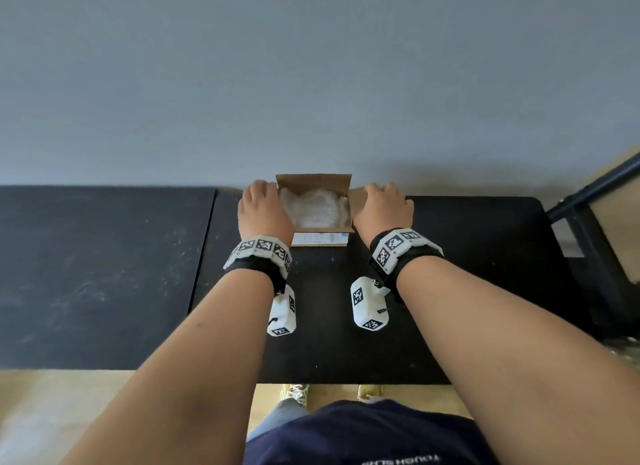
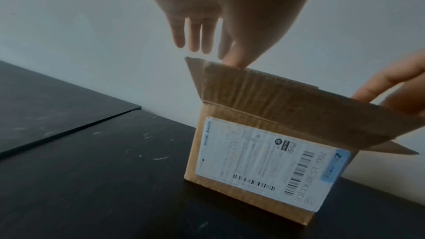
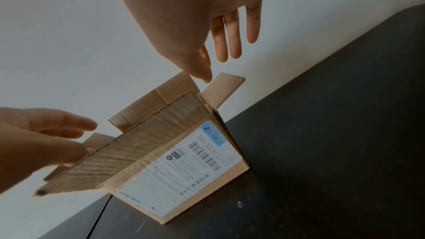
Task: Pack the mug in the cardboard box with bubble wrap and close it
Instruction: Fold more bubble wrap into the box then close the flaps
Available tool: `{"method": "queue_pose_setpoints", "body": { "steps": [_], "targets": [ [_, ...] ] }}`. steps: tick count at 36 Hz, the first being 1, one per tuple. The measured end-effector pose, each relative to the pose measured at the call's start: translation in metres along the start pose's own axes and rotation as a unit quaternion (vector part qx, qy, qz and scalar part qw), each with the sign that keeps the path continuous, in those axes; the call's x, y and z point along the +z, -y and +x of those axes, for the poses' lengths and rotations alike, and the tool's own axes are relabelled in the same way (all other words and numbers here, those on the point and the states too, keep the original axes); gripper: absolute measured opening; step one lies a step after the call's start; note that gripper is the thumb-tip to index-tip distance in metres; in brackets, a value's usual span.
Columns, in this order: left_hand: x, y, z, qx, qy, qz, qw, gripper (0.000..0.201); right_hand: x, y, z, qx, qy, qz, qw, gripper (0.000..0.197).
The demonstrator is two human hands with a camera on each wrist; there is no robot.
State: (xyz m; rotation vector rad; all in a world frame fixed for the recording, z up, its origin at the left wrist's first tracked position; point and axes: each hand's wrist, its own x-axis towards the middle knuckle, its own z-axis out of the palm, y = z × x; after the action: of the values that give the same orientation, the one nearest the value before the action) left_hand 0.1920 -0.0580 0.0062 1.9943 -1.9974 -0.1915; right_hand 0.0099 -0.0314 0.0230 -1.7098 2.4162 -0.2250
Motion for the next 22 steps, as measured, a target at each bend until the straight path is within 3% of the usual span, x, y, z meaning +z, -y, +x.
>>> {"method": "queue_pose_setpoints", "body": {
  "steps": [6,14,18,22],
  "targets": [
    [-0.005,0.004,-0.008,-0.102,0.081,-0.044,0.991,0.058,0.009,0.002,-0.002,0.048,0.053,0.014,0.997,0.044],
    [-0.002,0.007,-0.011,-0.106,0.125,-0.057,0.985,0.067,0.015,0.008,-0.005,0.05,0.059,0.001,0.997,0.039],
    [0.001,0.012,-0.011,-0.102,0.124,-0.062,0.985,0.063,0.016,0.017,-0.005,-0.008,0.007,-0.025,1.0,0.034],
    [-0.001,0.019,-0.01,-0.086,0.125,-0.058,0.987,0.066,0.018,0.036,-0.001,-0.104,0.042,0.01,0.994,0.049]
  ]
}}
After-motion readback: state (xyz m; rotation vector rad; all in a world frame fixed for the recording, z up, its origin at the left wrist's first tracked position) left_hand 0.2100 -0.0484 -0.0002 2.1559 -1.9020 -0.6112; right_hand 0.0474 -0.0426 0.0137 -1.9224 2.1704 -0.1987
